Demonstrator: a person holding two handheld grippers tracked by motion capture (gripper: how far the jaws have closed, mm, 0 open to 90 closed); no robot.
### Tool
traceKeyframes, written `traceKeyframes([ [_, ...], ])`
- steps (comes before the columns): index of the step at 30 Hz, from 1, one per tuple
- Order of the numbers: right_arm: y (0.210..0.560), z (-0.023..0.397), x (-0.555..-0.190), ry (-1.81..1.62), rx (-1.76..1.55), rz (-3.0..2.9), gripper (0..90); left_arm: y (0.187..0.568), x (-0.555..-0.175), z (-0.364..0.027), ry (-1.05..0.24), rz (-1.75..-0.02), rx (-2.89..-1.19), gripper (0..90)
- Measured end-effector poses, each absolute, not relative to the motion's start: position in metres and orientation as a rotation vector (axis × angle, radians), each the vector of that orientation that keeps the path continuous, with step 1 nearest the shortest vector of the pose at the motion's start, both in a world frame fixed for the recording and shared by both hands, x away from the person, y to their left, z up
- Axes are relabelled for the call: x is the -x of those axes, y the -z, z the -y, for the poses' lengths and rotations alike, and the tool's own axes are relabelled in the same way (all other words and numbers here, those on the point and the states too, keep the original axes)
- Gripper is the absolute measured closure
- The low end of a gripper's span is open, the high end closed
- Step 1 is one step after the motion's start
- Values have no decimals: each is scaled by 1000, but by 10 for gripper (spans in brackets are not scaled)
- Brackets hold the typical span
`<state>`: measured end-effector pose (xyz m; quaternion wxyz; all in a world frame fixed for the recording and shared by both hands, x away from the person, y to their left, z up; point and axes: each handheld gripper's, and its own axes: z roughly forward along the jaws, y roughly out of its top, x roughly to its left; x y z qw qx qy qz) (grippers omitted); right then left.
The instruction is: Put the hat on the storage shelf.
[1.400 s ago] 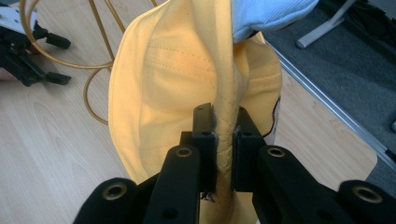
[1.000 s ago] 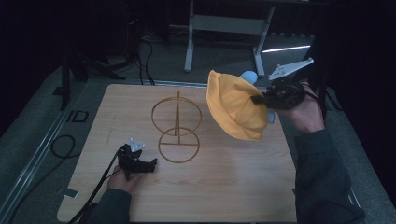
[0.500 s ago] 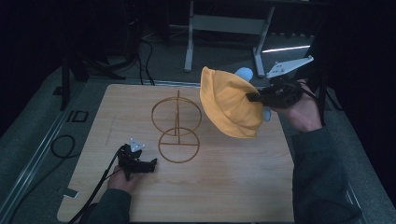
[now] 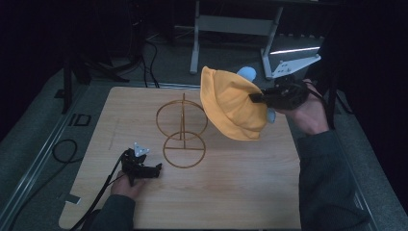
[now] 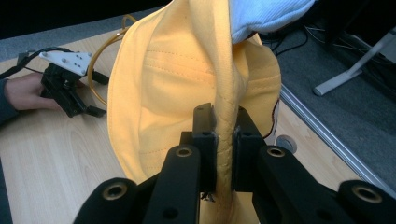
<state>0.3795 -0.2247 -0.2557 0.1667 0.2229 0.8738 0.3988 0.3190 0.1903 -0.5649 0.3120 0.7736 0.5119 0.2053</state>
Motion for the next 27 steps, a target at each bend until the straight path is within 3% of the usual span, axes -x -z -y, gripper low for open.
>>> traceKeyframes([
  [27,255,186,-386,-1149,-546,-2526,833,565,-319,-190,-543,-1353,-2036,19],
])
